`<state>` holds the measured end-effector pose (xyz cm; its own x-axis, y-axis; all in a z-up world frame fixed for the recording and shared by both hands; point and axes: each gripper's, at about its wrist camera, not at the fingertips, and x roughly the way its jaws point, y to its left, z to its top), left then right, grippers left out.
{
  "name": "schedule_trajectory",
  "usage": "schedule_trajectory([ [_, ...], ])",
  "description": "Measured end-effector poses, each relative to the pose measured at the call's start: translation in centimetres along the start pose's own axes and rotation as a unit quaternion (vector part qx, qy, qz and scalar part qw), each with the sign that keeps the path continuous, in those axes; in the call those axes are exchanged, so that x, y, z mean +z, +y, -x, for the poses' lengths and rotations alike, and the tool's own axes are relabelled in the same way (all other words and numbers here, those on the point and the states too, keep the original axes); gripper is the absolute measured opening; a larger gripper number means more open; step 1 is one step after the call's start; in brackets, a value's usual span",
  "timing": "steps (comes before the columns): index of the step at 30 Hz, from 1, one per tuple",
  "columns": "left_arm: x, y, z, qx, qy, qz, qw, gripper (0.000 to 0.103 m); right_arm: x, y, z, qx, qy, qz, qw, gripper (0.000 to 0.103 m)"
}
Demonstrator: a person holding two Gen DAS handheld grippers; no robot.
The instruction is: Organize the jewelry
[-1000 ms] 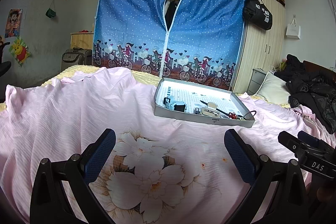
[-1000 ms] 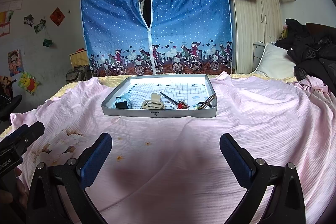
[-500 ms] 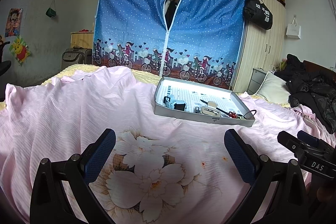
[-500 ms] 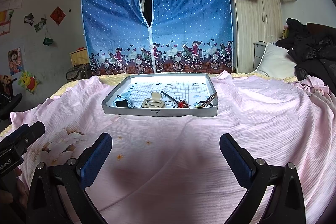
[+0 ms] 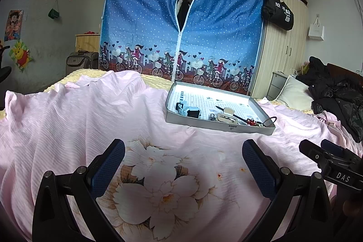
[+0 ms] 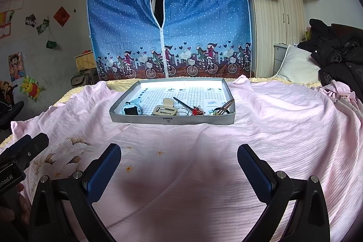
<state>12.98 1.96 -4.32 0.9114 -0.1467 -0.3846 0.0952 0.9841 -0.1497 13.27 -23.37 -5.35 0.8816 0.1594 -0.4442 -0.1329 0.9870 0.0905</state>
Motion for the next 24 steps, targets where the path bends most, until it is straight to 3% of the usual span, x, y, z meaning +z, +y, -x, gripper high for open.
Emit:
schedule_trajectory([
  [8, -0.1, -0.1, -0.1, -0.004, 0.002, 0.000, 1.0000, 0.101, 0.1, 0.0, 0.0, 0.000, 0.000, 0.000, 1.000, 0.103],
  [11, 0.2, -0.5, -0.8, -0.020, 0.024, -0.008, 0.9995, 0.101, 0.0, -0.1, 0.0, 0.000, 0.001, 0.000, 1.000, 0.103],
  [16, 0.8, -1.4, -0.7, 0.028, 0.028, -0.027, 0.9988, 0.101, -0.2, -0.2, 0.0, -0.002, 0.001, -0.003, 1.000, 0.103],
  [24, 0.8, -2.2, -0.1, 0.028, 0.011, -0.051, 0.9983, 0.101, -0.4, -0.7, 0.2, -0.006, 0.001, -0.013, 1.000, 0.103],
])
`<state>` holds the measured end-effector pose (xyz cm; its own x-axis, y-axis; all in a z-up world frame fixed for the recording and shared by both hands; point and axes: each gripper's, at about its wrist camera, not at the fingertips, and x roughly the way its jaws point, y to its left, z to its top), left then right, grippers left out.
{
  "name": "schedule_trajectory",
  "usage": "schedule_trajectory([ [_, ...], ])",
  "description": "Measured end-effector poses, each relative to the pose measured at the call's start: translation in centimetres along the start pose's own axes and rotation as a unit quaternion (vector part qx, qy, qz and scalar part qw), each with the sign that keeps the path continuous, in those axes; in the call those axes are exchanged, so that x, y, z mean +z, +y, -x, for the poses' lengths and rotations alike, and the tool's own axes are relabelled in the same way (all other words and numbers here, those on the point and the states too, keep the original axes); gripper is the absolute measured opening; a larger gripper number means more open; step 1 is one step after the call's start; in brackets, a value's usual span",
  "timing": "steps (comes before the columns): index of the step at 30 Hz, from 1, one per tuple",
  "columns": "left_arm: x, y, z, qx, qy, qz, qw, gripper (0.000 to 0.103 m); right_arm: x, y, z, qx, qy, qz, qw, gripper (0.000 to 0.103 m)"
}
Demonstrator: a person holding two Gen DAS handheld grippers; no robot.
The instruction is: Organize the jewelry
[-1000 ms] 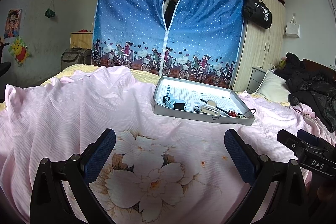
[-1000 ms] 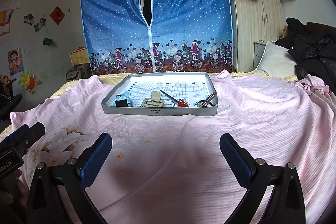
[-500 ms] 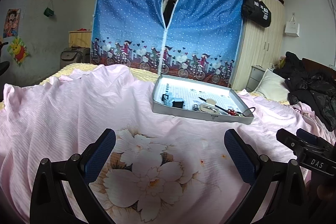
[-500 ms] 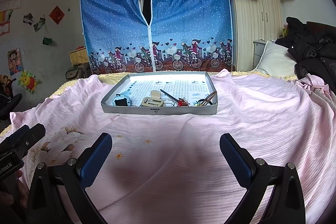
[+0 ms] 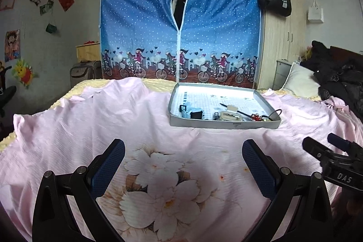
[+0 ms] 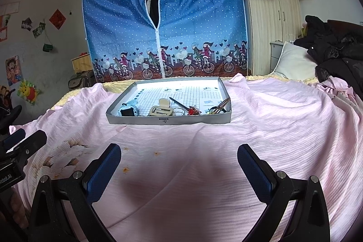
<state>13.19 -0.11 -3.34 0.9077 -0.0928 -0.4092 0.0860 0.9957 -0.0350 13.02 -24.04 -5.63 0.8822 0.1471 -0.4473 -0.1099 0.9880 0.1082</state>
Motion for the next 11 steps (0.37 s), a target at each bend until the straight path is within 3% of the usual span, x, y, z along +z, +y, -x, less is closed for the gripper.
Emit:
schedule_trajectory([
  [11, -0.15, 0.10, -0.43, -0.001, 0.005, -0.004, 1.0000, 0.101, 0.16, 0.08, 0.03, 0.000, 0.002, -0.001, 1.000, 0.103],
])
